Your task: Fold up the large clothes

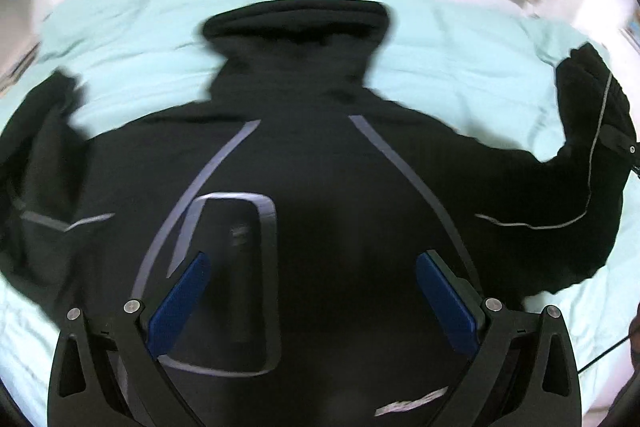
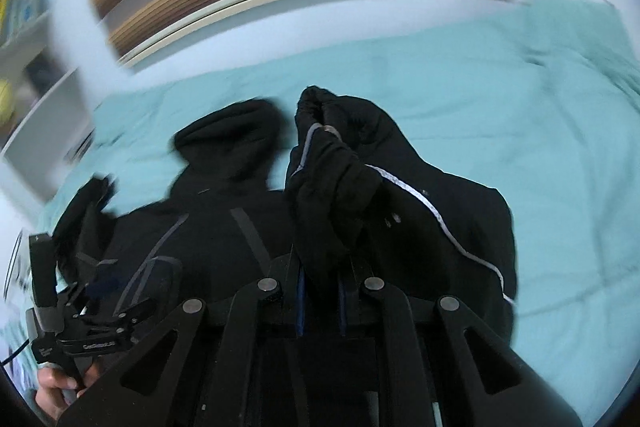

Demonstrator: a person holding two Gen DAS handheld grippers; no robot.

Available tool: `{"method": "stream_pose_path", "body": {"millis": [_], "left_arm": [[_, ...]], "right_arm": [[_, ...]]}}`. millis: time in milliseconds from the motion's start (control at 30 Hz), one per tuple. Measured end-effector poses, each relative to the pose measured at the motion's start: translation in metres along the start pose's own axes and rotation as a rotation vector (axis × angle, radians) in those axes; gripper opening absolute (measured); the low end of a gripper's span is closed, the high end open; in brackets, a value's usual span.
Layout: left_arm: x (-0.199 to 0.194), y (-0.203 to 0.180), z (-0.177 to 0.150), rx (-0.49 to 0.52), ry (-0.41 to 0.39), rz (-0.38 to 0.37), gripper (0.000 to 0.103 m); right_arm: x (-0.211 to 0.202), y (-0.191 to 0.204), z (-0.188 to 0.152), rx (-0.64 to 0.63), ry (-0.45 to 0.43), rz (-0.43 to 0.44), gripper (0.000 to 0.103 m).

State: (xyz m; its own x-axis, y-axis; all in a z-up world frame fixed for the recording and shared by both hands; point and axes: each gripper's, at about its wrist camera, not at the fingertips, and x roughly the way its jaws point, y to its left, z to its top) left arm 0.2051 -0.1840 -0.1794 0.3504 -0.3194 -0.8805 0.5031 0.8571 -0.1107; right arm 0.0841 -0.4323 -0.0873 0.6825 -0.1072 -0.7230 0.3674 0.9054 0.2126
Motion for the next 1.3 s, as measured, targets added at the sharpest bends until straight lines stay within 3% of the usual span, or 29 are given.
{"method": "stream_pose_path", "body": {"millis": [200,333,567,667,800,967,1100,1300], "left_arm": [[-0.015,0.059,-0.017,-0.054,-0.008,0.088,0.103],[-0.018,0.088,-0.025,-0.095,-0.006,0.121,0.103],[-0.008,0.122,-0.035,-0.166,0.023,0.133,0.102],[-0.004,0.126,-0.037,-0.155,0.03,0.142,0.103],[0.003,0.127,-0.033,-0.141,0.037,0.125,0.103],[0.009,0.12,-0.023,-0.132,0.028,0.013,0.102],[0.025,0.104,-0.011,-0.111,0.038,-0.081,0.102],[0.058,0.086,0.005,-0.121,0.082,-0.239,0.097]], "right_arm": [[0.054,0.111,-0.008,-0.13,0.075,0.136,0.015],[0.107,0.178,-0.033,-0.227,0.189,0.198,0.015],[0.215,0.229,-0.102,-0.317,0.448,0.16,0.016],[0.232,0.231,-0.115,-0.312,0.465,0.156,0.021],[0.219,0.224,-0.108,-0.256,0.498,0.27,0.054],[0.171,0.21,-0.102,-0.269,0.466,0.331,0.054],[0.14,0.178,-0.094,-0.244,0.388,0.221,0.055],[0.128,0.091,-0.078,-0.093,0.388,0.09,0.055]]}}
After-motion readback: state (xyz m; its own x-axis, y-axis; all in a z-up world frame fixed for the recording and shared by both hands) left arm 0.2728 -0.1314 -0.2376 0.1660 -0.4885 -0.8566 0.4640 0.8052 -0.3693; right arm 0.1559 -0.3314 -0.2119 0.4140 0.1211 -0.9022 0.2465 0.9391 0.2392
